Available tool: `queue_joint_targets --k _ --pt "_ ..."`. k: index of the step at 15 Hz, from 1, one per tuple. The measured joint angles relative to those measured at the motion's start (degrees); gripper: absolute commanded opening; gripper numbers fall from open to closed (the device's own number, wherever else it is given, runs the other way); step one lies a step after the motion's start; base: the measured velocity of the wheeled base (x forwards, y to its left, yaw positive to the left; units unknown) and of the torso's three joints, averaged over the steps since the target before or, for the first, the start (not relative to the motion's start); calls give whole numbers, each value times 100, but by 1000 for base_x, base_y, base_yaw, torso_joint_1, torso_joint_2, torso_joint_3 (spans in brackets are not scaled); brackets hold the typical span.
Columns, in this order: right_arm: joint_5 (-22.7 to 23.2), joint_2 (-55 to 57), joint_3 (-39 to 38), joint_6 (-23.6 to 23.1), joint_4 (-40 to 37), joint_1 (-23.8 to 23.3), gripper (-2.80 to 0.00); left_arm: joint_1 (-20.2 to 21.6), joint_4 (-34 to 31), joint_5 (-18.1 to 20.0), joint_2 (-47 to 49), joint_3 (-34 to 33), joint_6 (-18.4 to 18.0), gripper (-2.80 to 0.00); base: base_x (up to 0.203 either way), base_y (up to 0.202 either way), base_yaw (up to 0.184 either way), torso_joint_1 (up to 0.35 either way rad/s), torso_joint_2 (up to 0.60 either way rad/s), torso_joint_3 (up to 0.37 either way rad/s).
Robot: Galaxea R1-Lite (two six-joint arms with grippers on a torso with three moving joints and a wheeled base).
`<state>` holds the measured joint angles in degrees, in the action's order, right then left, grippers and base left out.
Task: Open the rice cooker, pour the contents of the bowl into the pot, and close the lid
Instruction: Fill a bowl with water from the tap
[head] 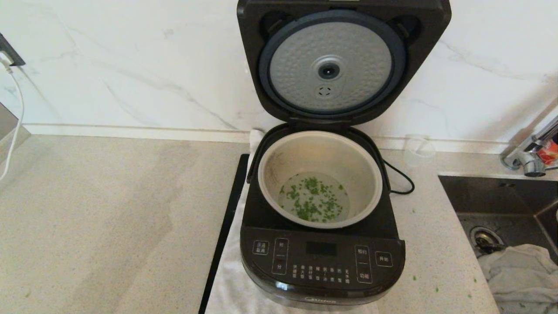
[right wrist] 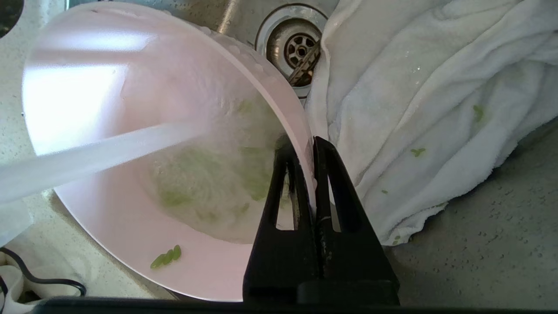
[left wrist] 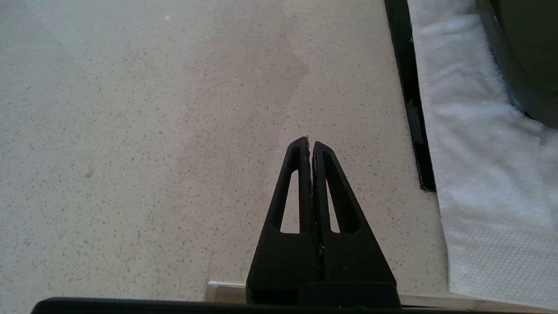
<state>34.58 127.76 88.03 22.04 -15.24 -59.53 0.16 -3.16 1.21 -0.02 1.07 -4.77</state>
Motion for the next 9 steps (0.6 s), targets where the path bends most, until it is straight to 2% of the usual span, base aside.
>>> queue_joint_targets --k 9 --pt "-107 -22 84 0 0 11 -280 0 0 0 0 0 -2 -280 0 0 0 0 0 0"
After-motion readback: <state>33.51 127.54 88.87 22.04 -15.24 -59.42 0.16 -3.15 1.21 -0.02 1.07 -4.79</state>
